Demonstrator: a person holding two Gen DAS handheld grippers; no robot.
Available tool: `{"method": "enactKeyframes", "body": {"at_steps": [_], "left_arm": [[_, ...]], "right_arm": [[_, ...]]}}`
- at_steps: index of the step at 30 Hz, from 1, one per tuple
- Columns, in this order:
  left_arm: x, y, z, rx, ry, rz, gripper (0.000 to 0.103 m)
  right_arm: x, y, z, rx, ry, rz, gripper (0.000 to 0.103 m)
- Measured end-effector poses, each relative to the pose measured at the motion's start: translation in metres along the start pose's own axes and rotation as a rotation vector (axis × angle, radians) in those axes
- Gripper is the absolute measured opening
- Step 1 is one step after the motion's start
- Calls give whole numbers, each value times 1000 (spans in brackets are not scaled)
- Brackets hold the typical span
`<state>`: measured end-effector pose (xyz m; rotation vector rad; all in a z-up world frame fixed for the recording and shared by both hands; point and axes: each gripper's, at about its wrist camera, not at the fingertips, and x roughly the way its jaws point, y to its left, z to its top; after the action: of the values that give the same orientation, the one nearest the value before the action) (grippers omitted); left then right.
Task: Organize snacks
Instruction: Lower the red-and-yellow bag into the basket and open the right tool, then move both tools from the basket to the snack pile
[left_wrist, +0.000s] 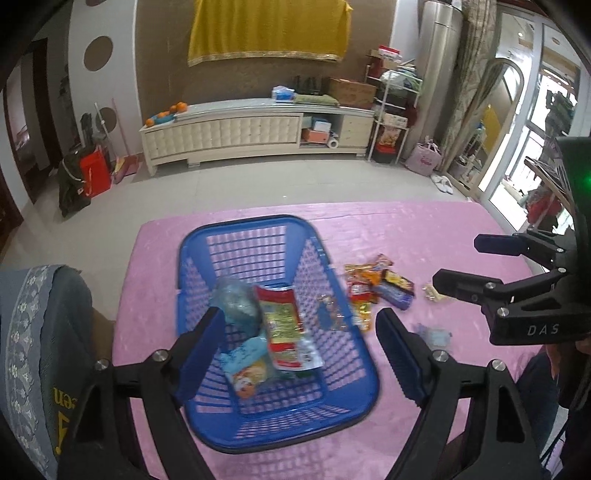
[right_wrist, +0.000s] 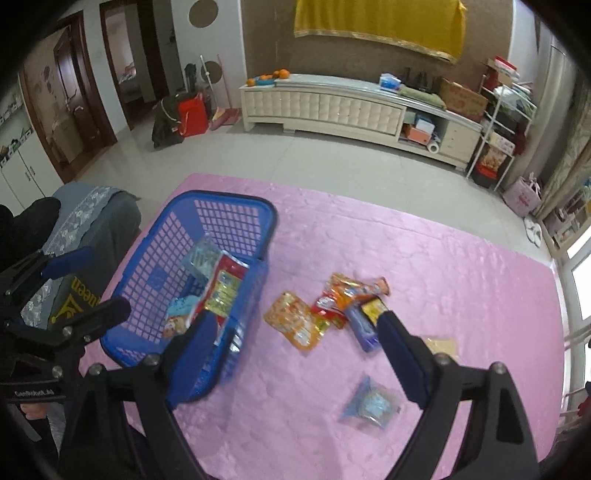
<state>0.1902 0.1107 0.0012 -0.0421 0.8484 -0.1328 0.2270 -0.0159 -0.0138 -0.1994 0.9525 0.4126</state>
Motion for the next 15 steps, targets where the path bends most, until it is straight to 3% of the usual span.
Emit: {"method": "enactKeyframes", "body": {"at_steps": [15], "left_arm": [[14, -103, -5, 141, 14, -86, 82]], "right_arm": [[-35, -89, -54, 94, -25, 0, 91]]}}
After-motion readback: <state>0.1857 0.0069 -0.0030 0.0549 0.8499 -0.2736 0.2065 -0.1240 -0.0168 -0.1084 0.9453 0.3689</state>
